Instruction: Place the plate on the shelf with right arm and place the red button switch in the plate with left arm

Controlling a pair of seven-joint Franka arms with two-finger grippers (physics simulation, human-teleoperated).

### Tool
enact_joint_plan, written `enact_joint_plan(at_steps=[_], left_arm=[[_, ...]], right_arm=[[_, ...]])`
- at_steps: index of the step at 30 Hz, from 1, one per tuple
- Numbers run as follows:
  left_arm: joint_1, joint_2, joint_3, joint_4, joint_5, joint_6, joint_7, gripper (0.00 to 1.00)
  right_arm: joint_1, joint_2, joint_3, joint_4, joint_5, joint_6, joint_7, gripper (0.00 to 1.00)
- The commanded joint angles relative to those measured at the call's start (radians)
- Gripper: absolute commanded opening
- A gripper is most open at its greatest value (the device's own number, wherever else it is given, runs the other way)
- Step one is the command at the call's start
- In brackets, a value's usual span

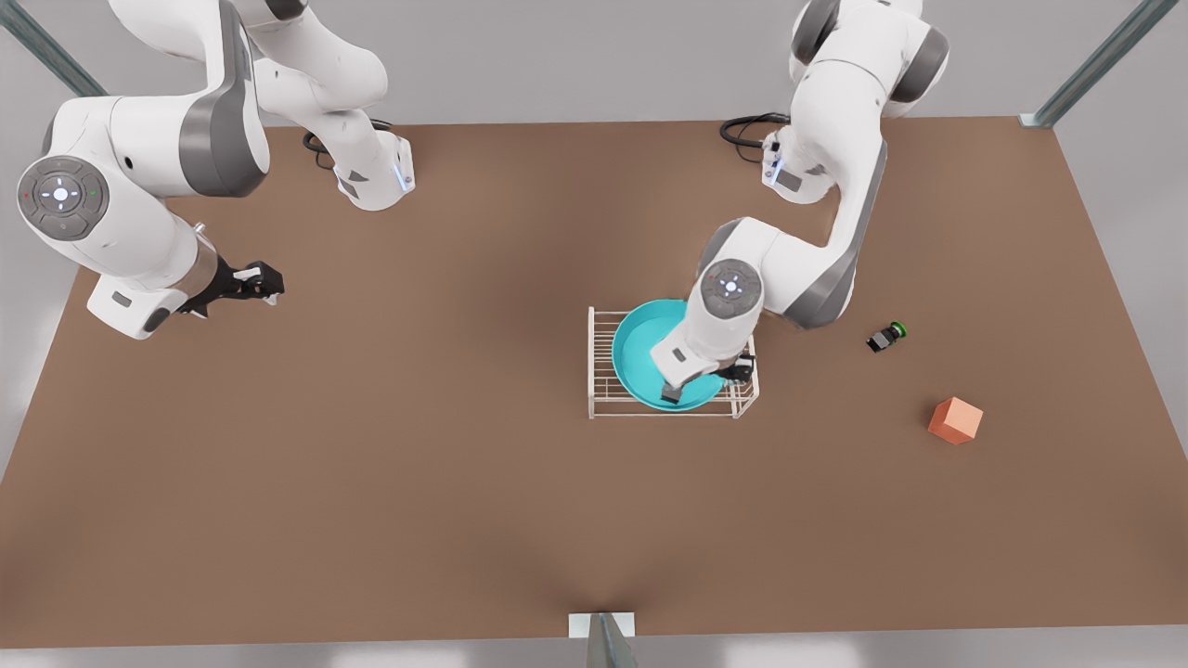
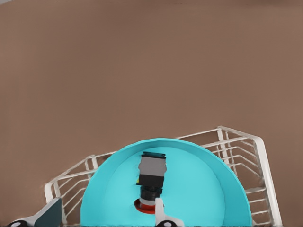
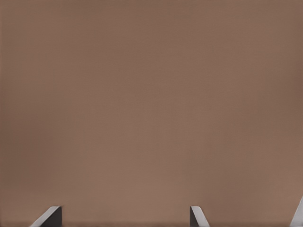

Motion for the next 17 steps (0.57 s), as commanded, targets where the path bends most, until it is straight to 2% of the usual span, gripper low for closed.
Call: enact_joint_plan(at_steps=[1, 4, 9, 17], left_arm=[[0.061, -0.082, 0.002, 0.004, 0.006, -0.278, 0.017, 1.00], [0.155, -0.207, 0.041, 0.005, 0.008, -0.385, 0.236, 1.00], [0.230, -0.214, 0.056, 0.030, 0.049, -0.500, 0.246, 1.00], [0.291, -0.220, 0.059, 0.057, 0.017, -0.551, 0.244, 1.00]], right_arm=[[0.000, -0.001, 0.000, 0.000, 0.000, -0.002, -0.012, 1.00], [0.000, -0.006, 0.000, 0.000, 0.000, -0.004, -0.010, 1.00], [0.000, -0.021, 0.006, 0.000, -0.002, -0.004, -0.001, 1.00], [0.002, -0.023, 0.004, -0.001, -0.005, -0.004, -0.001, 1.00]])
